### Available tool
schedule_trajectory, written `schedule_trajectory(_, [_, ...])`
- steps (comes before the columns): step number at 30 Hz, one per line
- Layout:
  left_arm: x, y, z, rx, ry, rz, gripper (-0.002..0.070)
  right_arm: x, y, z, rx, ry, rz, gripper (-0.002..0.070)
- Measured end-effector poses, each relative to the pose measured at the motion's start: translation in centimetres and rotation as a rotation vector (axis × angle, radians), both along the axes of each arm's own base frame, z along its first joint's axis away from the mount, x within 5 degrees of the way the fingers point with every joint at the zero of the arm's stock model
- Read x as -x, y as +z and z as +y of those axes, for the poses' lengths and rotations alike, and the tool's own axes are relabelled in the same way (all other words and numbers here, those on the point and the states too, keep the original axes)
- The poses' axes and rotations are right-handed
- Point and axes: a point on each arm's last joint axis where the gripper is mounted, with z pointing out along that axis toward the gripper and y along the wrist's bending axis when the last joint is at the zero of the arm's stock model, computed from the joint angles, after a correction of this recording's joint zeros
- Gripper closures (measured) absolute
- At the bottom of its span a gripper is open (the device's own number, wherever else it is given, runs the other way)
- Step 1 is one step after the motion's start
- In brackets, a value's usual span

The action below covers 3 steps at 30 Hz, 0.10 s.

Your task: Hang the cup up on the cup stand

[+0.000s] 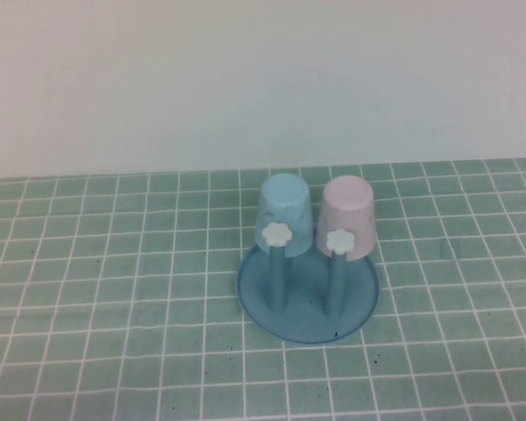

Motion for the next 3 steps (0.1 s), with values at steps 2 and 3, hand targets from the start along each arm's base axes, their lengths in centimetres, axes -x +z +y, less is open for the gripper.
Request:
schedule_trajectory(2, [0.00, 0.00, 0.00, 0.000, 0.000, 0.000, 0.0676, 0.00, 0.00, 0.00, 0.000, 0.000, 0.000, 0.0678])
schedule_trajectory(3, [0.00, 0.00, 0.00, 0.000, 0.000, 0.000, 0.0676, 0.00, 0.00, 0.00, 0.000, 0.000, 0.000, 0.0678])
